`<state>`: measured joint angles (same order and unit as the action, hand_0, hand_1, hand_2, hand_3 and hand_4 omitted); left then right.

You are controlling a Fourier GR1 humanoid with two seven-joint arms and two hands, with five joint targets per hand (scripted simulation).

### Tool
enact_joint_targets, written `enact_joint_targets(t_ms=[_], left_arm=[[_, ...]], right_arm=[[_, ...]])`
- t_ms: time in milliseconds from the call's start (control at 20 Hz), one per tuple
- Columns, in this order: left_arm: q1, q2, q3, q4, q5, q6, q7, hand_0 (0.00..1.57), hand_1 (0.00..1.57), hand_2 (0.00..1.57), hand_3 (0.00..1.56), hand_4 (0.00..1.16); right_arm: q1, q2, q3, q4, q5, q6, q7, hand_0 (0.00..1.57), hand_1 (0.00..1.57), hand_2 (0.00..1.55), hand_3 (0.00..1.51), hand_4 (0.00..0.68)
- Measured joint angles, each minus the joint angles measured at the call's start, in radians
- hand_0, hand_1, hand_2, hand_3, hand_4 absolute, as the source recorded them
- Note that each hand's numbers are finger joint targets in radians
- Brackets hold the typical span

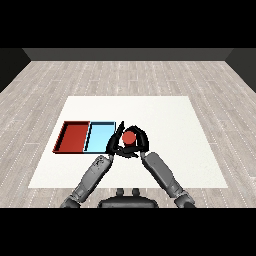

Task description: Pick the red can and put it in the red box

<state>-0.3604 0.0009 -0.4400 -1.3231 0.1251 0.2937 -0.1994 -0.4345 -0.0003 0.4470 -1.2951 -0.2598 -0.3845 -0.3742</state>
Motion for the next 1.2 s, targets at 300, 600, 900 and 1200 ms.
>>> enact_joint_targets(t_ms=[300,600,900,1200], left_arm=[[-0.035,-0.001,-0.021,0.004,-0.007,0.017,0.041,0.0,0.0,0.0,0.0,0.0],[-0.023,0.014,-0.048,0.014,0.028,0.043,-0.011,0.0,0.0,0.0,0.0,0.24],[-0.053,0.031,-0.094,0.018,0.019,0.17,0.028,1.55,1.55,1.48,1.38,0.87],[-0.07,0.041,-0.11,0.02,0.033,0.225,0.046,1.57,1.57,1.5,1.39,0.95]], right_arm=[[-0.024,0.0,0.051,-0.038,-0.024,-0.037,0.034,1.45,1.45,1.43,1.39,0.594],[-0.041,-0.01,0.105,-0.053,-0.061,-0.097,0.035,1.47,1.47,1.46,1.4,0.511],[-0.059,-0.02,0.09,-0.043,-0.064,-0.075,0.024,1.5,1.5,1.45,1.4,0.523],[-0.064,-0.028,0.096,-0.048,-0.077,-0.09,0.026,1.47,1.47,1.44,1.39,0.559]])
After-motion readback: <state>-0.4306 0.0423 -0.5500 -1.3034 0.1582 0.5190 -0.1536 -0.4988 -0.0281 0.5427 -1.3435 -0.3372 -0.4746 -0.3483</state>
